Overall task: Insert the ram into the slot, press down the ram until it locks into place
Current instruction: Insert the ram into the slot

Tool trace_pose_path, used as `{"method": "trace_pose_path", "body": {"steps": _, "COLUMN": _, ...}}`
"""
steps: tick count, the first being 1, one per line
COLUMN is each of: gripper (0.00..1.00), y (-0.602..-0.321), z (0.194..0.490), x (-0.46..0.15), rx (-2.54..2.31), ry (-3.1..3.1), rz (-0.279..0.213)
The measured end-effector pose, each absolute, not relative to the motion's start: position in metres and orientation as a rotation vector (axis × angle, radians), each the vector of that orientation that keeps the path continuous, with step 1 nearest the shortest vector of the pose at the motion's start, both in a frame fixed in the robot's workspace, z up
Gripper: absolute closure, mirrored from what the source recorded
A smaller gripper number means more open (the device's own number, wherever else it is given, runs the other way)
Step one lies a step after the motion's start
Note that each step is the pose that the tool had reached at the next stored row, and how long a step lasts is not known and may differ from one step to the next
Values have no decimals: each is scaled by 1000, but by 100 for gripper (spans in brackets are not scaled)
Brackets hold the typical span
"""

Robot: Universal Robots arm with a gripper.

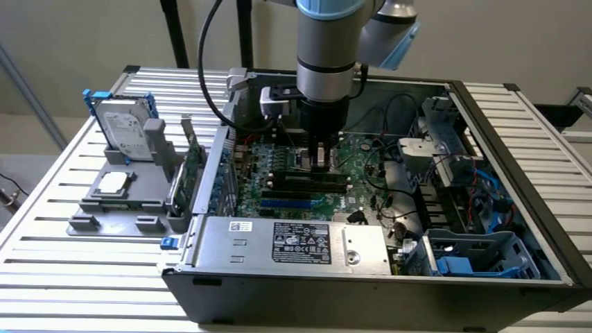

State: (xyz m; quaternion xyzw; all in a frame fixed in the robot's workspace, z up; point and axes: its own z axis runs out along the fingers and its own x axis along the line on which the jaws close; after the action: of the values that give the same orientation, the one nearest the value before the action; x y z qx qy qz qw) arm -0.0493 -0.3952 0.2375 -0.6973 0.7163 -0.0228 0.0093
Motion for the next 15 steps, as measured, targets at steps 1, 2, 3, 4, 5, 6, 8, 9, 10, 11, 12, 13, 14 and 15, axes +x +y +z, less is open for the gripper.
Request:
{"method": "trace_pose_path", "body": {"steps": 1, "gripper": 87, "y": -395, "z": 237, "x": -49, "rx": -2178, "ry": 2237, "rz": -71}}
{"method": "trace_pose_path", "body": {"steps": 2, "gripper": 87, "y": -395, "z": 236, "x": -49, "rx": -2178, "ry": 2237, "rz": -71}}
{"method": "trace_pose_path", "body": {"steps": 3, "gripper": 87, "y": -395, "z": 236, "x": -49, "rx": -2178, "ry": 2237, "rz": -71}}
{"method": "trace_pose_path", "body": {"steps": 4, "gripper": 87, "y": -395, "z": 235, "x": -48, "rx": -2178, "ry": 2237, "rz": -71}}
{"method": "trace_pose_path", "body": {"steps": 5, "gripper": 87, "y": -395, "z": 235, "x": -48, "rx": -2178, "ry": 2237, "rz": -70}}
{"method": "trace_pose_path", "body": {"steps": 6, "gripper": 87, "y": -395, "z": 234, "x": -48, "rx": -2178, "ry": 2237, "rz": -70}}
{"method": "trace_pose_path", "body": {"steps": 8, "gripper": 87, "y": -395, "z": 234, "x": -48, "rx": -2180, "ry": 2238, "rz": -68}}
{"method": "trace_pose_path", "body": {"steps": 9, "gripper": 87, "y": -395, "z": 234, "x": -48, "rx": -2181, "ry": 2238, "rz": -67}}
{"method": "trace_pose_path", "body": {"steps": 10, "gripper": 87, "y": -395, "z": 234, "x": -48, "rx": -2182, "ry": 2238, "rz": -67}}
{"method": "trace_pose_path", "body": {"steps": 11, "gripper": 87, "y": -395, "z": 233, "x": -48, "rx": -2182, "ry": 2237, "rz": -66}}
{"method": "trace_pose_path", "body": {"steps": 12, "gripper": 87, "y": -395, "z": 233, "x": -48, "rx": -2183, "ry": 2237, "rz": -66}}
{"method": "trace_pose_path", "body": {"steps": 13, "gripper": 87, "y": -395, "z": 233, "x": -48, "rx": -2184, "ry": 2236, "rz": -66}}
{"method": "trace_pose_path", "body": {"steps": 14, "gripper": 87, "y": -395, "z": 233, "x": -48, "rx": -2184, "ry": 2236, "rz": -66}}
{"method": "trace_pose_path", "body": {"steps": 15, "gripper": 87, "y": -395, "z": 233, "x": -48, "rx": -2185, "ry": 2235, "rz": -66}}
